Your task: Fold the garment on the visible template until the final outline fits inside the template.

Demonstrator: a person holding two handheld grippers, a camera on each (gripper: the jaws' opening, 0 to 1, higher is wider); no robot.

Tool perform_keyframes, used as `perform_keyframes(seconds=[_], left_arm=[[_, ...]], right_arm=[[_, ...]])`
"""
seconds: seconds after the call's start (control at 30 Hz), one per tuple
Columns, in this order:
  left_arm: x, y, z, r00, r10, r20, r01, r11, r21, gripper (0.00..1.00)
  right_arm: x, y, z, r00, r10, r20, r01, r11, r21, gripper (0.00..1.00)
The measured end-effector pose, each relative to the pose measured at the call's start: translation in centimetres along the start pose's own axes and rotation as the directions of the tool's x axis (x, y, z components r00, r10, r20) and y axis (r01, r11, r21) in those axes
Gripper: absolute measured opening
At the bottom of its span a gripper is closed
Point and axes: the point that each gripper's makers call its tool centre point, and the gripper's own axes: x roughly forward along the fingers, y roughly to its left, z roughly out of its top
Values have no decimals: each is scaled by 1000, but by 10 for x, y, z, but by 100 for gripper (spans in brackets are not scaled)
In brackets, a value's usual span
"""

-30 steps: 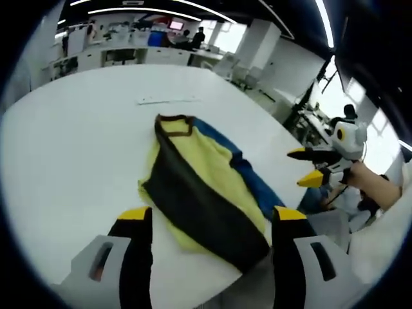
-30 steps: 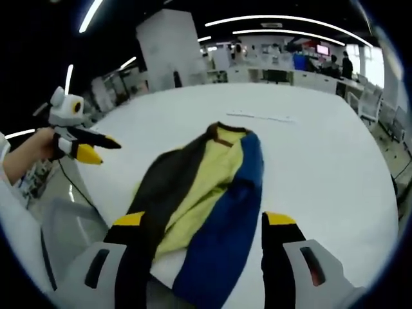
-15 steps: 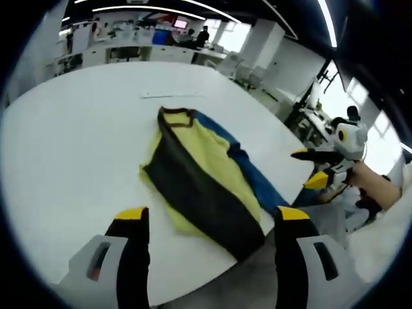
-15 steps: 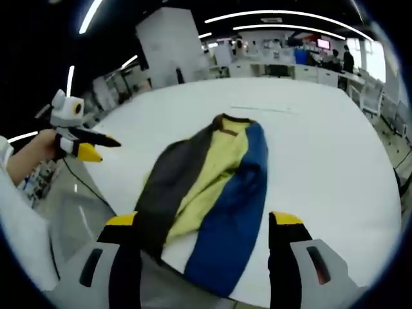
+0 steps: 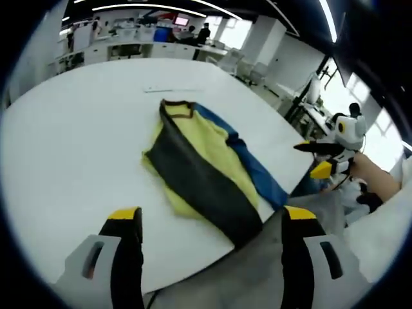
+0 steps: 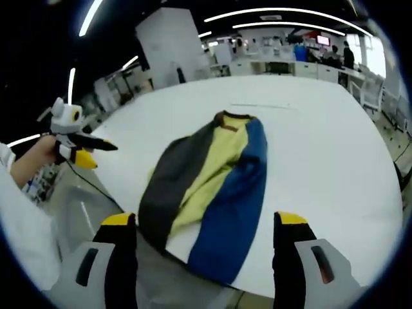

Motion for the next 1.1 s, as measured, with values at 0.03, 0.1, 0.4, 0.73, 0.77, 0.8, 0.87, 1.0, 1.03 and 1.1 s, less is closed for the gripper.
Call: perform_keyframes(seconds=[0.03, 0.1, 0.4, 0.73, 0.77, 0.8, 0.87, 1.0, 1.03, 1.1], left_arm=[[-1, 0, -1, 1000, 0, 0, 0, 1000, 0, 86], [-2, 0, -4, 1000, 1, -6, -1, 1000, -5, 88], [-8, -5, -14, 1000, -11, -18, 11, 999, -36, 96], [-13, -8, -22, 999, -14, -30, 13, 999, -34, 99], [-13, -8, -23, 999, -14, -35, 12, 999, -35, 99], [-14, -8, -24, 999, -13, -37, 12, 999, -36, 99], [-15, -7, -26, 999, -12, -34, 11, 999, -39, 99], [-18, -7, -29, 1000, -8, -27, 7, 999, -50, 99], [-18, -7, -29, 1000, -11, -25, 10, 998, -55, 99], [-19, -10, -29, 999, -34, -13, 33, 997, -71, 99]], right_arm=[[-1, 0, -1, 1000, 0, 0, 0, 1000, 2, 88], [-4, 0, -5, 1000, -2, -3, 2, 1000, 6, 88], [-14, 2, -21, 1000, 3, -21, -2, 1000, 21, 90], [-27, 0, -29, 1000, -11, -4, 11, 999, 50, 90], [-28, 0, -30, 1000, -13, -3, 13, 999, 53, 90], [-30, 0, -31, 1000, -16, -3, 16, 998, 56, 90], [-33, -1, -34, 1000, -17, -3, 17, 998, 62, 90], [-37, -1, -40, 1000, -18, -12, 19, 997, 70, 90], [-37, -1, -41, 1000, -18, -12, 19, 997, 71, 90], [-39, -1, -42, 1000, -19, -11, 20, 997, 78, 90]])
